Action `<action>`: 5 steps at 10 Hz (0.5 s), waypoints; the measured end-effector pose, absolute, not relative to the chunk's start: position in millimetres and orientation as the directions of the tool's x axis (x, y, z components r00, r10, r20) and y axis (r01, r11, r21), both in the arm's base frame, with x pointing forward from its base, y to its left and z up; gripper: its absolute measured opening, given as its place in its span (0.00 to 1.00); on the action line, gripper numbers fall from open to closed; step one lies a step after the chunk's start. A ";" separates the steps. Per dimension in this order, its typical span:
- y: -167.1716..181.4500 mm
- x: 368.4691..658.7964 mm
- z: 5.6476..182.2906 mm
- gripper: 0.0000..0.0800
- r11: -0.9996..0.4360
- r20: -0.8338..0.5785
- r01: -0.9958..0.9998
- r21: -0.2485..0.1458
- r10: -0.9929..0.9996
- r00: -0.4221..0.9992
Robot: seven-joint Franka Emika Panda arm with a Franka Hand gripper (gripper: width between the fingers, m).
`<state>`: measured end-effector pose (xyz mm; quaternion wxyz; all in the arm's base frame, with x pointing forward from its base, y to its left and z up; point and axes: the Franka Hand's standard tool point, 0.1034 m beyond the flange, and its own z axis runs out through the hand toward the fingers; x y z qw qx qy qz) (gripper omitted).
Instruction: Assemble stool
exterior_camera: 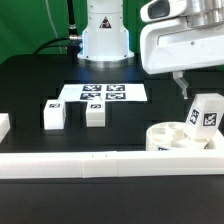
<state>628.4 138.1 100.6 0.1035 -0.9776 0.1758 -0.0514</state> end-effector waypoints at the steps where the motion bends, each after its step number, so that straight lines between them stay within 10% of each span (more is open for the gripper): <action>1: 139.7 628.7 101.4 0.81 -0.936 0.068 -0.278 -0.216 -0.298 0.952; 5: 137.0 628.6 100.3 0.81 -0.983 0.129 0.006 -0.185 -0.018 0.992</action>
Offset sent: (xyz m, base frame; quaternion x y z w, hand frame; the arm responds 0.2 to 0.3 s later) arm 0.0000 0.0000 0.0000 0.0000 0.0000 -0.1938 0.9810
